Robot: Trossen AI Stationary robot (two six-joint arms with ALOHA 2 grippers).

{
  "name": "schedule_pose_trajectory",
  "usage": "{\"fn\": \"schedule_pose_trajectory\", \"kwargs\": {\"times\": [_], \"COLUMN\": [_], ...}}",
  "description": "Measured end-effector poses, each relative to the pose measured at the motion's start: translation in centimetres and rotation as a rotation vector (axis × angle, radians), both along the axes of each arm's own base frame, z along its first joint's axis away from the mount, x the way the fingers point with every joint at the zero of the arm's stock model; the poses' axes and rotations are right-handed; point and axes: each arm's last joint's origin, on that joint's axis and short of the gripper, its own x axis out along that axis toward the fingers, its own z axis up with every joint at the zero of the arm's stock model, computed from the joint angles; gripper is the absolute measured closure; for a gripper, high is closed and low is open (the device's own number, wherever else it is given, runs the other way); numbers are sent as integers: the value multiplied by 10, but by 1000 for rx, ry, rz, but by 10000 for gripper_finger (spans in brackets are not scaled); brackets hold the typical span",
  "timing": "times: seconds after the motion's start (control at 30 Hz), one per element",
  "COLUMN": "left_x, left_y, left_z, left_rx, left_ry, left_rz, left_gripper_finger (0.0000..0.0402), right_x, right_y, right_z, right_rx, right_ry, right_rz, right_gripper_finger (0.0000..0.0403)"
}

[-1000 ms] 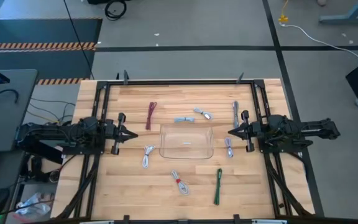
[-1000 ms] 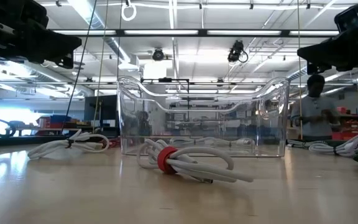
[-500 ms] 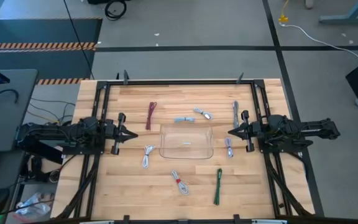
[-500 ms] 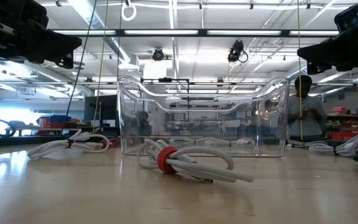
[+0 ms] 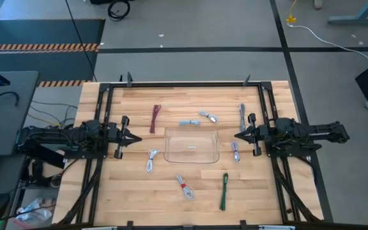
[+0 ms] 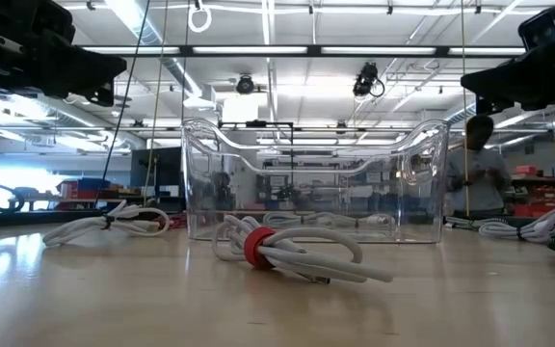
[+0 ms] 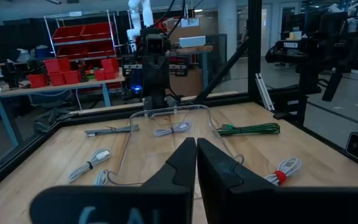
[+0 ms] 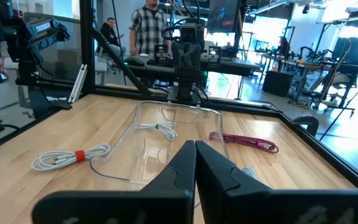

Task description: Pick and place USB-C Cables

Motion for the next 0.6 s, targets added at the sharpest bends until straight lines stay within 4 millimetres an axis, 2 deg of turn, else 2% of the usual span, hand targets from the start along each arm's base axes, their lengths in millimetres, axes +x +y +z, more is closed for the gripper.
{"fn": "schedule_pose_trajectory", "kwargs": {"times": [0.23, 0.43, 0.6], "left_x": [0, 0, 0], "left_y": [0, 0, 0], "left_z": [1, 1, 5], "left_rx": [-24, -133, -201], "left_ry": [-3, 5, -38], "left_rz": [-1, 8, -5], "left_gripper_finger": [381, 381, 381], "right_x": [0, 0, 0], "right_y": [0, 0, 0], "right_z": [0, 0, 0], "right_rx": [-1, -206, -233], "right_ry": [0, -9, -12], "right_rz": [0, 0, 10], "right_gripper_finger": [386, 386, 386]}}
